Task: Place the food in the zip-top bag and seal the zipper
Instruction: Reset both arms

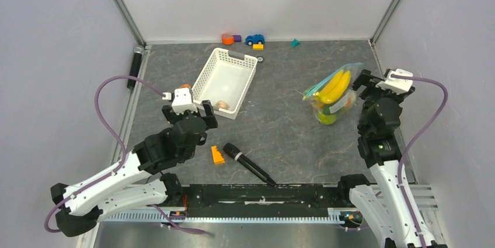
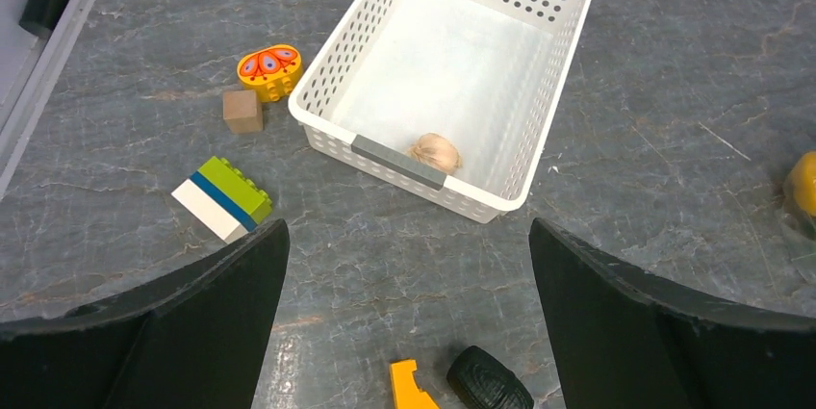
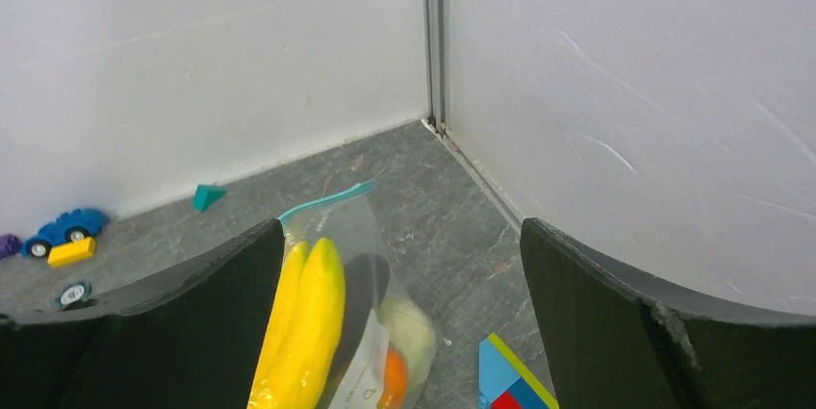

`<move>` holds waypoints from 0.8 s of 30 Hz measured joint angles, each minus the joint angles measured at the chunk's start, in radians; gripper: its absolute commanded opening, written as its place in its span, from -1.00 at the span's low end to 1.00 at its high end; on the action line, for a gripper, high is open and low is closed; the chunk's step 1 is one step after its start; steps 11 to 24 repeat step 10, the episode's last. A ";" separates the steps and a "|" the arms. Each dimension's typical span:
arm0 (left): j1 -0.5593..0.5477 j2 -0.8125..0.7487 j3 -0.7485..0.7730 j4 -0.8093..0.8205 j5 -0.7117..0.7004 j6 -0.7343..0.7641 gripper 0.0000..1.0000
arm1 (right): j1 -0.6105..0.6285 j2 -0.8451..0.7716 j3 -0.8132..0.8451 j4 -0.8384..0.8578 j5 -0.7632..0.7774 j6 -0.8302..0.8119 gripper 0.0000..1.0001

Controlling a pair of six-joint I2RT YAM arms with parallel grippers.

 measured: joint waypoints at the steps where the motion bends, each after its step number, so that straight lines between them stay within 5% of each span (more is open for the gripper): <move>1: 0.000 -0.007 0.000 -0.002 -0.005 0.000 0.99 | 0.000 -0.012 -0.002 0.004 0.005 -0.002 0.96; 24: 0.000 -0.043 0.000 -0.039 -0.013 -0.012 0.99 | 0.000 -0.019 -0.003 0.013 0.026 -0.004 0.96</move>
